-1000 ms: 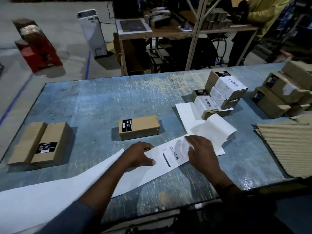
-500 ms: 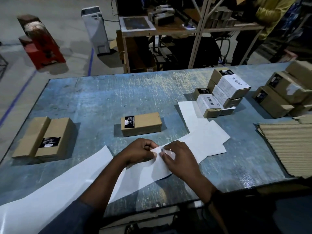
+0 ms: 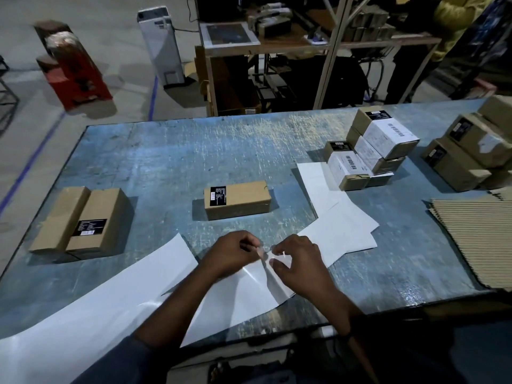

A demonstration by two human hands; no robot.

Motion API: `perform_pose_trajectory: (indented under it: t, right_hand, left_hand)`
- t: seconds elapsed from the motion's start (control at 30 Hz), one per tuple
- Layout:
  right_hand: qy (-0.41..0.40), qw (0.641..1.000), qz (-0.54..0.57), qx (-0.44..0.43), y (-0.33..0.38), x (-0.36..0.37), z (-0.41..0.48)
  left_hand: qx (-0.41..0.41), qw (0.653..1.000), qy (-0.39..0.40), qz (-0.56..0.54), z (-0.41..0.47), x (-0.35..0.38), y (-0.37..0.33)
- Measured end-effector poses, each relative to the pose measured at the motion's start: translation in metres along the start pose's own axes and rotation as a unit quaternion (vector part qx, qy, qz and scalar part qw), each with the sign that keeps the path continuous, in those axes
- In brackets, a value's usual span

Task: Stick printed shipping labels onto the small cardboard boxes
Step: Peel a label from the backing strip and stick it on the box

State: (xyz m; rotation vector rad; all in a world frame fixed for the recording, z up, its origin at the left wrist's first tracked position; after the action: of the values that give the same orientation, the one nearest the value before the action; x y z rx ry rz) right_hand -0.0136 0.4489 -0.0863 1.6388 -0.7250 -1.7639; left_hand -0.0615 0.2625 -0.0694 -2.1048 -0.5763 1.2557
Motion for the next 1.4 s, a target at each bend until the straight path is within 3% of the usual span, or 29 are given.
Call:
perform_pose_trajectory:
  t: [0.13, 0.2, 0.4, 0.63, 0.77, 0.93, 1.1, 1.4]
  right_hand:
    - [0.022, 0.998, -0.052, -0.017, -0.002, 0.004, -0.002]
    - [0.029, 0.998, -0.051, -0.022, 0.0, 0.004, -0.004]
    - [0.054, 0.99, -0.115, -0.055, -0.002, -0.008, -0.005]
    - [0.002, 0.98, -0.188, -0.069, -0.006, -0.026, 0.006]
    - [-0.04, 0.998, -0.026, -0.05, 0.006, -0.031, 0.008]
    - [-0.023, 0.986, 0.166, 0.018, 0.032, -0.027, 0.007]
    - [-0.024, 0.979, 0.188, 0.077, 0.031, -0.029, 0.009]
    - [-0.004, 0.973, 0.216, 0.078, 0.03, -0.029, 0.008]
  left_hand:
    - [-0.016, 0.981, -0.023, 0.193, -0.011, 0.015, -0.02]
    - [-0.032, 0.974, -0.001, 0.224, -0.012, 0.019, -0.025]
    - [-0.031, 0.978, 0.078, 0.192, -0.001, 0.002, -0.021]
    - [0.007, 0.996, 0.058, 0.069, 0.004, -0.021, -0.01]
    - [0.043, 0.999, 0.016, 0.019, 0.001, -0.018, -0.015]
    - [0.094, 0.996, 0.001, 0.008, -0.003, -0.01, -0.022]
    - [0.118, 0.992, 0.033, -0.039, -0.005, -0.009, -0.019]
    - [0.119, 0.992, 0.034, -0.039, -0.004, -0.012, -0.016]
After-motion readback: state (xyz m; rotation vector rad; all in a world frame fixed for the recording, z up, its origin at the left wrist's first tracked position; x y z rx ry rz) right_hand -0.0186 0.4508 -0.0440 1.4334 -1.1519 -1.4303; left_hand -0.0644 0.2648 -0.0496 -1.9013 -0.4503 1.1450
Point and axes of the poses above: each hand's wrist, its own z-axis towards the middle knuckle, its own x-axis out of the palm, y = z × x, the point moved 4 cm from there along z, towards the middle knuckle, and after that the axes turned 14 degrees about z, right-handed, at the moved point
